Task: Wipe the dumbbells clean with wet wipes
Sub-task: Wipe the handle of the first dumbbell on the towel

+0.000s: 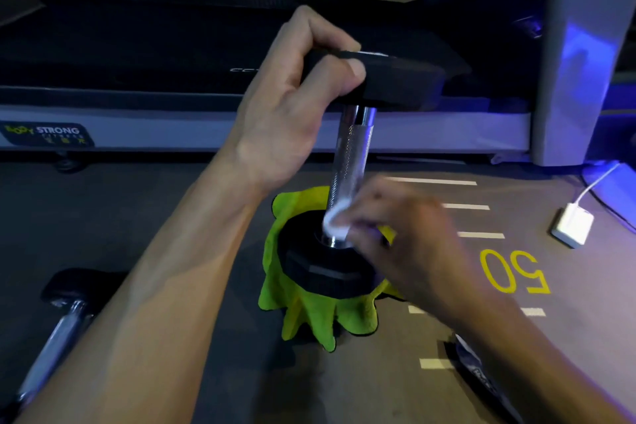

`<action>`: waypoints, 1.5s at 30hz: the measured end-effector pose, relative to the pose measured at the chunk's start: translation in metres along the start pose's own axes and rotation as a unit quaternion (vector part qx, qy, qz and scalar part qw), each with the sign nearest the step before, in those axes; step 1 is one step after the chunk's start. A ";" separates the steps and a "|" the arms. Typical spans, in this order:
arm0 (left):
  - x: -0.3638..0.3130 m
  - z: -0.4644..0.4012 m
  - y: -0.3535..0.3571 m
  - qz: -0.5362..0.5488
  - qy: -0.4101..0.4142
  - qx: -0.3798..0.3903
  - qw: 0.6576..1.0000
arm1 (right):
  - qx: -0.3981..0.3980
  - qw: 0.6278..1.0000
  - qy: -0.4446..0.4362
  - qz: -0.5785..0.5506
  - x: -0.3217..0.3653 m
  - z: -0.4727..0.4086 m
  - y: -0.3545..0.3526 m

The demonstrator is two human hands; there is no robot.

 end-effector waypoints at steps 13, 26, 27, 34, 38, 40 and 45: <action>0.010 -0.006 -0.010 0.011 -0.027 -0.028 0.999 | -0.067 0.994 -0.044 0.080 0.007 -0.010 0.013; 0.017 -0.003 -0.024 0.019 -0.024 -0.069 0.997 | -0.191 0.977 -0.079 0.049 0.014 -0.046 0.010; 0.017 -0.002 -0.024 0.021 -0.022 -0.062 0.998 | -0.222 0.971 -0.084 0.043 0.017 -0.058 0.006; 0.017 -0.001 -0.029 0.021 -0.013 -0.057 0.998 | -0.182 0.974 -0.106 0.078 0.022 -0.041 0.014; 0.017 -0.001 -0.028 0.013 -0.006 -0.034 0.999 | -0.240 0.961 -0.115 0.074 0.027 -0.067 0.005; 0.019 0.000 -0.031 0.016 -0.006 -0.046 0.999 | -0.200 0.972 -0.093 0.075 0.024 -0.051 0.012; 0.020 0.004 -0.038 0.004 -0.004 -0.051 0.999 | 0.062 0.998 -0.002 0.030 0.007 -0.030 -0.007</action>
Point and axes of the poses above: each hand's wrist, its own z-axis away from the middle knuckle, its own y-axis out of the palm, x = y × z, the point moved 2 cm from there along -z, towards the middle knuckle, and after that the axes turned 5 degrees about y, right-handed, at the moved point
